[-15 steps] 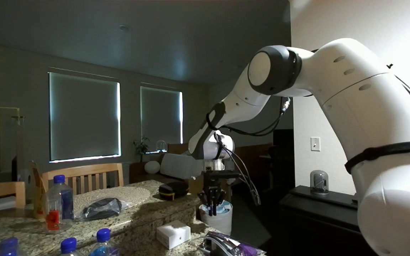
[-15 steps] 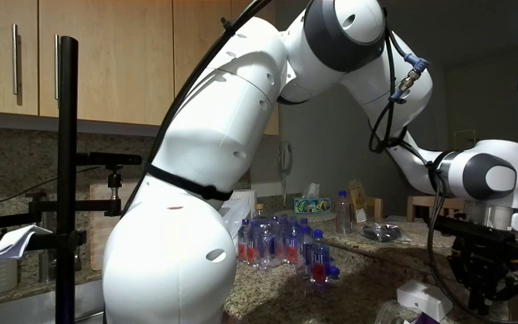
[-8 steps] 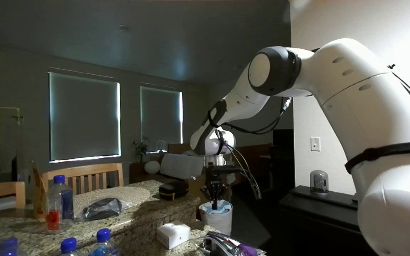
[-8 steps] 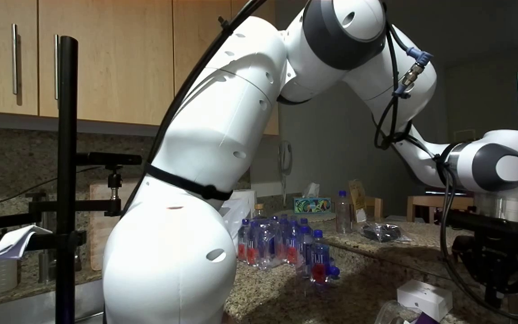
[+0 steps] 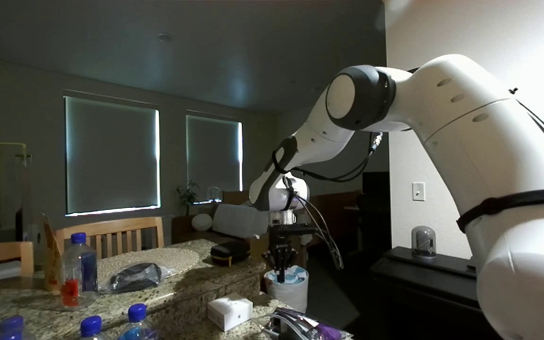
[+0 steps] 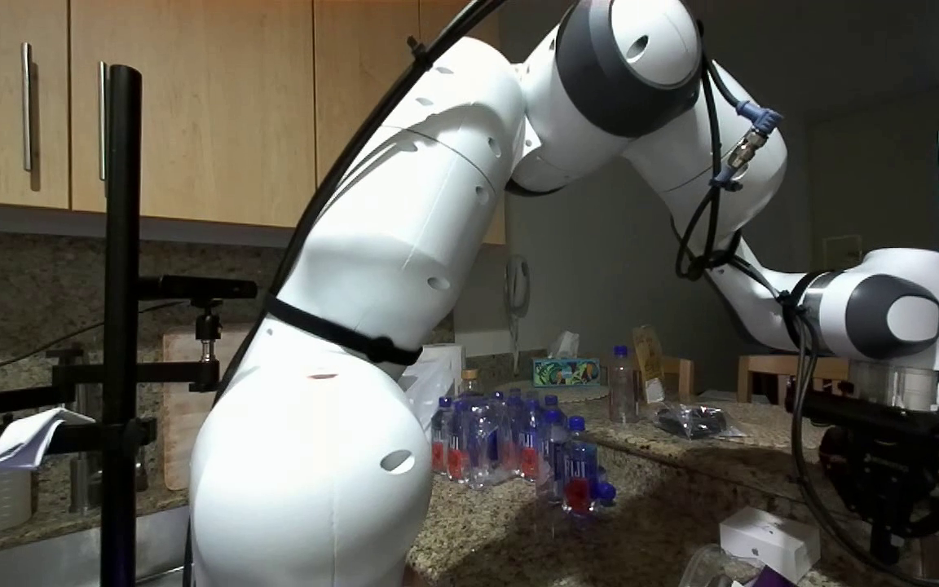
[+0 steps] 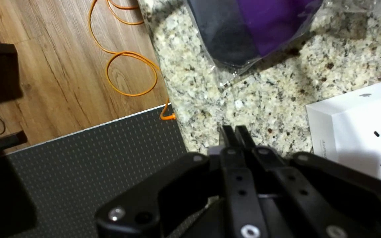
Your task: Push the white box to the left, then pick the plastic bag and put it on the bottom counter
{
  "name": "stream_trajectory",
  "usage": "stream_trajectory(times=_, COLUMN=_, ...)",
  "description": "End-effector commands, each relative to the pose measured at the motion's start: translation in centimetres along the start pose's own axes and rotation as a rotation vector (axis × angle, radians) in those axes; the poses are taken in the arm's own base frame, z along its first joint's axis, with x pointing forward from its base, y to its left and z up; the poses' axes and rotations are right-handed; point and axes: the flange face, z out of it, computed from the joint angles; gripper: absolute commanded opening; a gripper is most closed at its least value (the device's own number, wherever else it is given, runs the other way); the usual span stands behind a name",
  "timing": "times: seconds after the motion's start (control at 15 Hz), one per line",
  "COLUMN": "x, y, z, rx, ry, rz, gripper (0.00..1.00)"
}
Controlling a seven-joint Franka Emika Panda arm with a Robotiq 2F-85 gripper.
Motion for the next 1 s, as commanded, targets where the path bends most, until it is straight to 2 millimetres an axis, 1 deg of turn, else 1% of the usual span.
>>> stream_trajectory(times=0.0, x=0.6, y=-2.0, z=3.1, rx=-0.020, ry=0.013, rz=-0.080, gripper=0.07)
stream_trajectory(times=0.2, x=0.6, y=-4.5, z=5.6, rx=-0.063, ry=0.017, rz=-0.142, gripper=0.06)
stream_trajectory(times=0.4, x=0.6, y=-6.5, z=7.1, rx=-0.098, ry=0.051, rz=-0.198, gripper=0.07)
stream_trajectory(times=0.53, x=0.6, y=-7.8, z=7.4, rx=-0.113, ry=0.085, rz=-0.229, gripper=0.06)
stream_trajectory(times=0.93, x=0.5, y=-12.1, z=7.3, rx=-0.084, ry=0.150, rz=-0.297, gripper=0.07)
